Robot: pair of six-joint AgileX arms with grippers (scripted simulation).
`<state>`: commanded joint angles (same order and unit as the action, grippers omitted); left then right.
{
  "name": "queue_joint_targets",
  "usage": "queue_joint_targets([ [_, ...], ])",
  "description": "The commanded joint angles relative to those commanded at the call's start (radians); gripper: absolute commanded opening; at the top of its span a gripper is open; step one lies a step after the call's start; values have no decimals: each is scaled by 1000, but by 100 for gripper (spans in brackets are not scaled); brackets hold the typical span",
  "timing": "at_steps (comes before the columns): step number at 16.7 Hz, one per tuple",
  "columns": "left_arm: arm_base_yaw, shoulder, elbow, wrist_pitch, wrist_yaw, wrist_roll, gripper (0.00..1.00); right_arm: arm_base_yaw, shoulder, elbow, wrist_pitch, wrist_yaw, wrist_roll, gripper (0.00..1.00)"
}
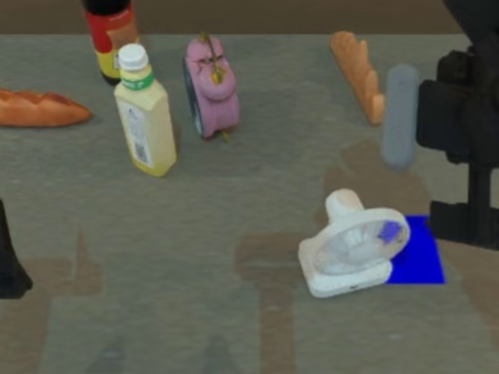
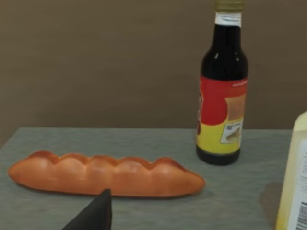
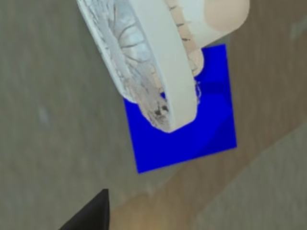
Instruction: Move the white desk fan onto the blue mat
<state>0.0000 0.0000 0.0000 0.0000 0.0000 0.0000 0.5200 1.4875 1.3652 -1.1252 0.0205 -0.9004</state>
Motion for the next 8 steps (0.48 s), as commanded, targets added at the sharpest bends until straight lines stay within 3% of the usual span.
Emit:
queue_joint_targets([
  [4, 0, 0, 0, 0, 0, 0, 100, 92, 271, 251, -195, 3, -158, 100],
  [8, 0, 0, 0, 0, 0, 0, 100, 139, 406, 370, -296, 5, -240, 100],
])
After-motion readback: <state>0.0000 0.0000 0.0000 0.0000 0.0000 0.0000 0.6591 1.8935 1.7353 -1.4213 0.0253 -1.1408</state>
